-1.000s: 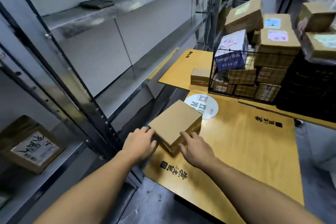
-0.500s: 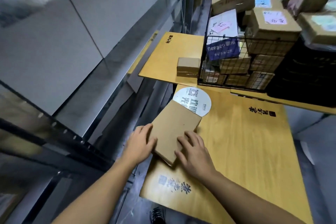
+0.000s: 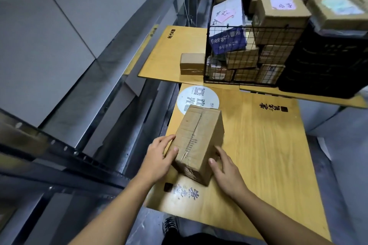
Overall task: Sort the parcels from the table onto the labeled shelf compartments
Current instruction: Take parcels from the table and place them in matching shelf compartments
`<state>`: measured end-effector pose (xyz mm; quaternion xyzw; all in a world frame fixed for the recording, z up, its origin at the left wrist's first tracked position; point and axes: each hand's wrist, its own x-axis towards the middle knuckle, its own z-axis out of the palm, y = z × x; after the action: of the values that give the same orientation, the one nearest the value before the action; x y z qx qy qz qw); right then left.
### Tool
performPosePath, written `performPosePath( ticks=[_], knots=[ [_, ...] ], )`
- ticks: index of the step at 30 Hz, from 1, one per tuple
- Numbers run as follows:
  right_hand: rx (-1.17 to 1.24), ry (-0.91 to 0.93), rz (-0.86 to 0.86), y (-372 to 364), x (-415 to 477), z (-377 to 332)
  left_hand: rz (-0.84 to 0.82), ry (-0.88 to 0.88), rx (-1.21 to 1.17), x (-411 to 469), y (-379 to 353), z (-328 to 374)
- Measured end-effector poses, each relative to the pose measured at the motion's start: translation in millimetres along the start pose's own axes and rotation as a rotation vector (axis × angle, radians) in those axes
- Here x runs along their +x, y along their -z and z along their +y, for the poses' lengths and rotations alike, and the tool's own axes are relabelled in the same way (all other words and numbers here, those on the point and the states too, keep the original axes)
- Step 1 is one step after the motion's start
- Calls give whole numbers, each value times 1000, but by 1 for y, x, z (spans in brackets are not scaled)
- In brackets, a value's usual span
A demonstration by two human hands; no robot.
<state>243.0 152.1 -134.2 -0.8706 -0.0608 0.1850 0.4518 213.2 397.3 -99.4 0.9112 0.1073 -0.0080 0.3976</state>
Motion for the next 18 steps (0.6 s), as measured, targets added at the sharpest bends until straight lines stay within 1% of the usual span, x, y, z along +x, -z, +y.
performPosePath(
  ticks=[2,4,8,12,15,18],
  knots=[
    [37,-48,7,8,0,3,-23,18,-58,-7,-12,6],
    [115,-67,53,16,1,0,-53,21,-106,-13,-23,15],
    [317,-2,122,23,-3,-13,-51,23,-135,-23,-44,26],
    [245,-5,147,28,-10,-8,-83,4,-170,-30,-53,31],
    [315,-8,115,39,-14,4,-62,-19,-219,-36,-53,31],
    [353,12,64,54,-21,16,-21,-36,-200,-39,-56,32]
  ],
)
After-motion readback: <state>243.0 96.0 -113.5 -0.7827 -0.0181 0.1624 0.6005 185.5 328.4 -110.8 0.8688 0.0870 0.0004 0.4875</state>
